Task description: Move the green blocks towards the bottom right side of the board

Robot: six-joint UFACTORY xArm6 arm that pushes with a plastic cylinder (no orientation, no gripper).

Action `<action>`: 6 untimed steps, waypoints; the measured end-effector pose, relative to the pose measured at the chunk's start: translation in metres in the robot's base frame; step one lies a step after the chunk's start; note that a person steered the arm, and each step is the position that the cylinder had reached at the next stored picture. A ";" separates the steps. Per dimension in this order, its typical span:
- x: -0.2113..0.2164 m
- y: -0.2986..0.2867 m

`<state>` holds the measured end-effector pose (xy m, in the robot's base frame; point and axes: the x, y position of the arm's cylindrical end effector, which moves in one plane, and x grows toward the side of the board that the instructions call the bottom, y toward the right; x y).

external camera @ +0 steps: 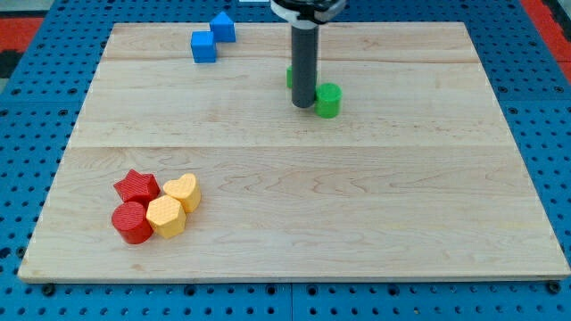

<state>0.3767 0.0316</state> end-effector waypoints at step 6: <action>0.033 0.123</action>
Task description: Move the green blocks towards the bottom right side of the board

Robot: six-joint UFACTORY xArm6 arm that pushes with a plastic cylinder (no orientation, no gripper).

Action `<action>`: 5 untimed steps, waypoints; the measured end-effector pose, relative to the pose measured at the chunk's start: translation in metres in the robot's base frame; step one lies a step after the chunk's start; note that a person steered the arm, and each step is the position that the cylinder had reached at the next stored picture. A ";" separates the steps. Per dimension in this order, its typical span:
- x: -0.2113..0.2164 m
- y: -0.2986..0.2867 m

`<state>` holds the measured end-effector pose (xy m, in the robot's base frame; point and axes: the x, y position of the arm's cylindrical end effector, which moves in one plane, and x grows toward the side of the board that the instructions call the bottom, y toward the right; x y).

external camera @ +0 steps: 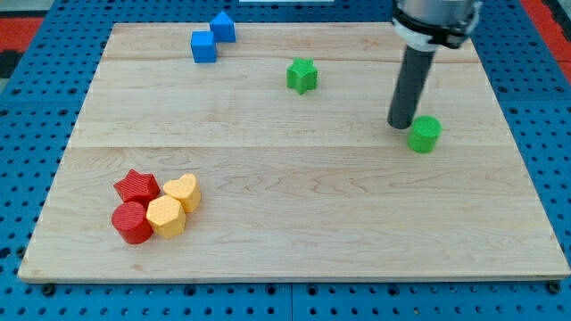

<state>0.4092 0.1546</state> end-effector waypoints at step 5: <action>0.044 0.021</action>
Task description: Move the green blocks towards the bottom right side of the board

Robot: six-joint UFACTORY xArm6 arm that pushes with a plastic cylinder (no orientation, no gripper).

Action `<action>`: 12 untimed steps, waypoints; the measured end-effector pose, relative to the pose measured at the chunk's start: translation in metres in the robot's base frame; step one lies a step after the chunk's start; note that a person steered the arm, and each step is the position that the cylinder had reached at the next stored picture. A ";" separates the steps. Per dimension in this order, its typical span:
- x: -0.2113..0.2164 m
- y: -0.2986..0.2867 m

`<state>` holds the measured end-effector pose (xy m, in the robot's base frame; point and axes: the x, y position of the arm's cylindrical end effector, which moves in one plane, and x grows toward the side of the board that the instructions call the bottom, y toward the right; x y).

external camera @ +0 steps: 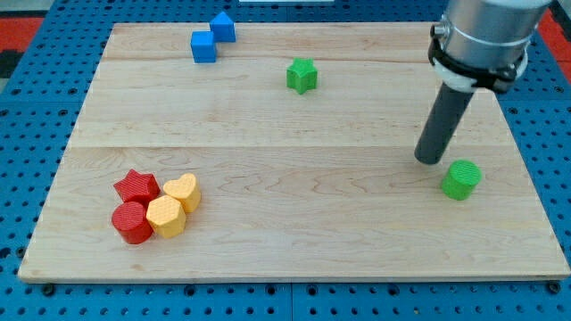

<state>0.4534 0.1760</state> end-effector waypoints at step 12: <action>-0.171 -0.105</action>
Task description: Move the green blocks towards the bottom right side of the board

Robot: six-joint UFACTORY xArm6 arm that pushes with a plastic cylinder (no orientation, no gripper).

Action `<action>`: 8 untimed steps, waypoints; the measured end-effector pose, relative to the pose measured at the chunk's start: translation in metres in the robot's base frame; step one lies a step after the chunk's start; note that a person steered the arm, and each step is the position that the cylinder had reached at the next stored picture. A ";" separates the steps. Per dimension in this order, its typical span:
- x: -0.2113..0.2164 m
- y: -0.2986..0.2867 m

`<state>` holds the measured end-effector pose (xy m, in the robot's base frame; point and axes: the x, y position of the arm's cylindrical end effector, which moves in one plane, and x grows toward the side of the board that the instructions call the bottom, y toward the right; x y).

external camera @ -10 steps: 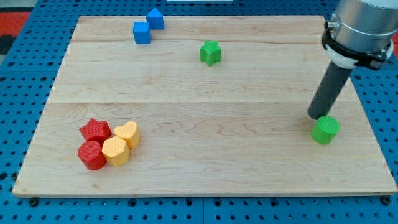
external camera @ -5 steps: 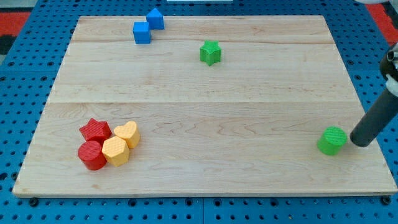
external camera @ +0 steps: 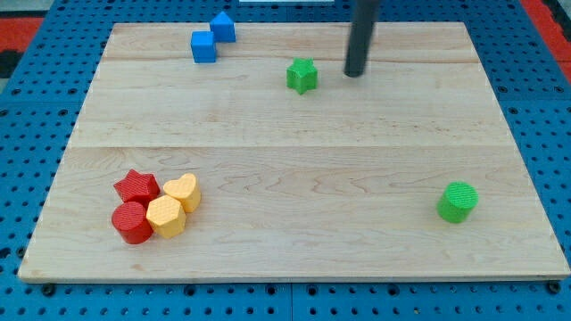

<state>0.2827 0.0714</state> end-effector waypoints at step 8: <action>0.098 0.025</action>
<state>0.3805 0.0966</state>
